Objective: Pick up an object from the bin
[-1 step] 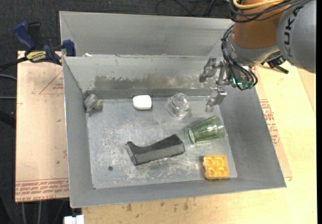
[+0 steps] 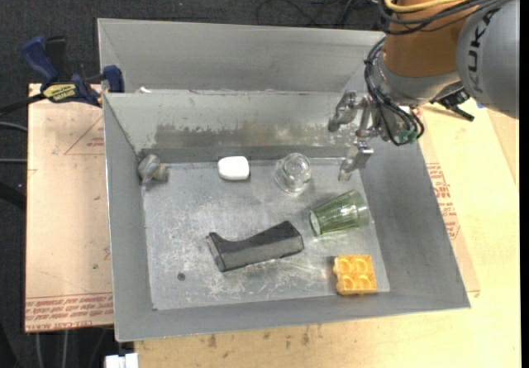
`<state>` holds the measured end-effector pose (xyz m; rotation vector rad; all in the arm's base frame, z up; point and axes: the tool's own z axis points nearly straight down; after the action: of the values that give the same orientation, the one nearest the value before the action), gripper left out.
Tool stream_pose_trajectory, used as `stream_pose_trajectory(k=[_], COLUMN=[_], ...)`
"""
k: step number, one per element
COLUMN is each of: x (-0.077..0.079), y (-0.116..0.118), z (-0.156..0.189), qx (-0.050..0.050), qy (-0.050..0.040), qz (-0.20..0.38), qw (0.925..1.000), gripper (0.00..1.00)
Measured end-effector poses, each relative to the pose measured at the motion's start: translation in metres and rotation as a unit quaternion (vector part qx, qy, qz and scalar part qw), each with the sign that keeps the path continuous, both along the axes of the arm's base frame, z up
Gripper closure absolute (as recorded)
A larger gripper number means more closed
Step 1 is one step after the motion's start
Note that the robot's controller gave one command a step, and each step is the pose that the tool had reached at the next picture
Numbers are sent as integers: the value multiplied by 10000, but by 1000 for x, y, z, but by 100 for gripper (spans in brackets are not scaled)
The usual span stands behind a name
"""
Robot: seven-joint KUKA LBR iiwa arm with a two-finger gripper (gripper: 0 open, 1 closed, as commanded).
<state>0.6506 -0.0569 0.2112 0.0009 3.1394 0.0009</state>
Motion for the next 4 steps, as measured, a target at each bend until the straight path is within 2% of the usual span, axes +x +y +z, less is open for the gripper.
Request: stream_pose_trajectory(k=[1, 2, 3, 4], x=[-35, -79, -44, -44], y=[-6, -13, -15, -15], z=[-37, -84, -131, -131], qx=[-1, 0, 14, 12], qy=[-23, 29, 18, 16], qz=[371, 755, 1203, 1205], qw=[9993, 9971, 9927, 9927], gripper=[0, 0, 100, 100])
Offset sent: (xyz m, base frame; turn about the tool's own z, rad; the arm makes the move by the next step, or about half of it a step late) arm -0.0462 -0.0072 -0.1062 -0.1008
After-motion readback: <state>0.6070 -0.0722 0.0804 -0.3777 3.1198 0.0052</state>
